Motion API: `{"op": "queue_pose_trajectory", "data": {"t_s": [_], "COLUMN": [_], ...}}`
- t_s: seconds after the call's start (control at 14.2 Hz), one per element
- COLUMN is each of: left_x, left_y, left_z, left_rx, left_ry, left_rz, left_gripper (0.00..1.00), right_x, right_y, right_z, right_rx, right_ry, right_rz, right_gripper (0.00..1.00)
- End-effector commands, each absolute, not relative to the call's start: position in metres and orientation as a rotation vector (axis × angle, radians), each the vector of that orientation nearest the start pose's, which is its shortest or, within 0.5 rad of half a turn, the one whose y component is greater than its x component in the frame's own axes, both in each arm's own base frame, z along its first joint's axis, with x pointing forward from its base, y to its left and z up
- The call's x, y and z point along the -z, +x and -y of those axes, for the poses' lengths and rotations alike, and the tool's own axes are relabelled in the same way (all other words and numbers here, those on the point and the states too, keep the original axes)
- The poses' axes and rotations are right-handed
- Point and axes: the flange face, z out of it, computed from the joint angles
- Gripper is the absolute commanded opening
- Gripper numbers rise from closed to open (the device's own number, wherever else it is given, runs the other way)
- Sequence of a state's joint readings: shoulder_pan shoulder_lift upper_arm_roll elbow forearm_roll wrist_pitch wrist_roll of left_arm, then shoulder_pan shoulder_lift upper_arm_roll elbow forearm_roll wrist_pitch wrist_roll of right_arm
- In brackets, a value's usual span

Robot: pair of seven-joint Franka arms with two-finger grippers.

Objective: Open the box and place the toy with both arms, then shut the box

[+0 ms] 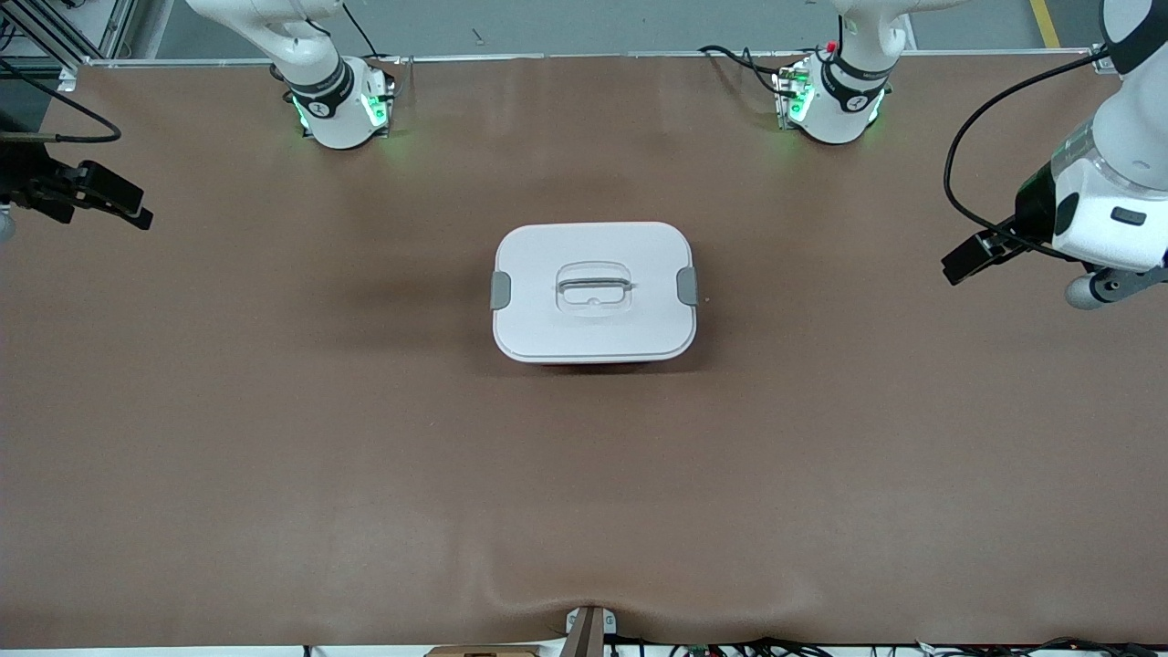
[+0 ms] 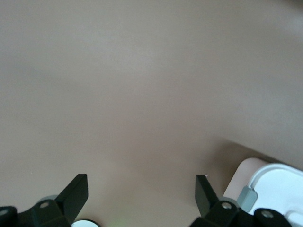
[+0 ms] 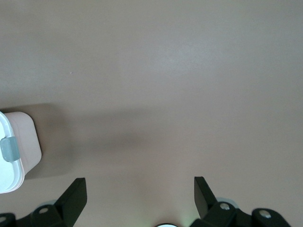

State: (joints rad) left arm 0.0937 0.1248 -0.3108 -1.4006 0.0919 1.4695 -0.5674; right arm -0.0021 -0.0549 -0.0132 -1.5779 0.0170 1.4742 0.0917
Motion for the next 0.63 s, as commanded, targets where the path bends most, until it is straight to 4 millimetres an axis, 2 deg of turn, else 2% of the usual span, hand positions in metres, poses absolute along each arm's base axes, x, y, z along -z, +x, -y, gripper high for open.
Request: {"op": "queue_pose_trajectory", "data": {"t_s": [0.0,0.14,0.56], "left_x": [-0.647,-0.660,-0.667], "left_y": [0.555,0.545,0.532], "left_z": [0.086,0.065,0.056], "left_rx": [-0.065,-0.058,-0.039], "left_ry": [-3.096,-3.149,-3.158], "left_rz": [0.462,0.466,0.422], "left_gripper": [1.00,1.00,1.00], "right_x": [-0.650,-0.650,-0.651], "right_y": [0.525,0.525,0.524], "right_z": [0.007,0.008,0.001], "right_rx": [-0.063,-0.068,-0.071], "right_ry": [-3.120,-3.120,-3.120], "right_rz": [-0.177,-0.180,-0.160], "right_gripper": [1.00,1.00,1.00]}}
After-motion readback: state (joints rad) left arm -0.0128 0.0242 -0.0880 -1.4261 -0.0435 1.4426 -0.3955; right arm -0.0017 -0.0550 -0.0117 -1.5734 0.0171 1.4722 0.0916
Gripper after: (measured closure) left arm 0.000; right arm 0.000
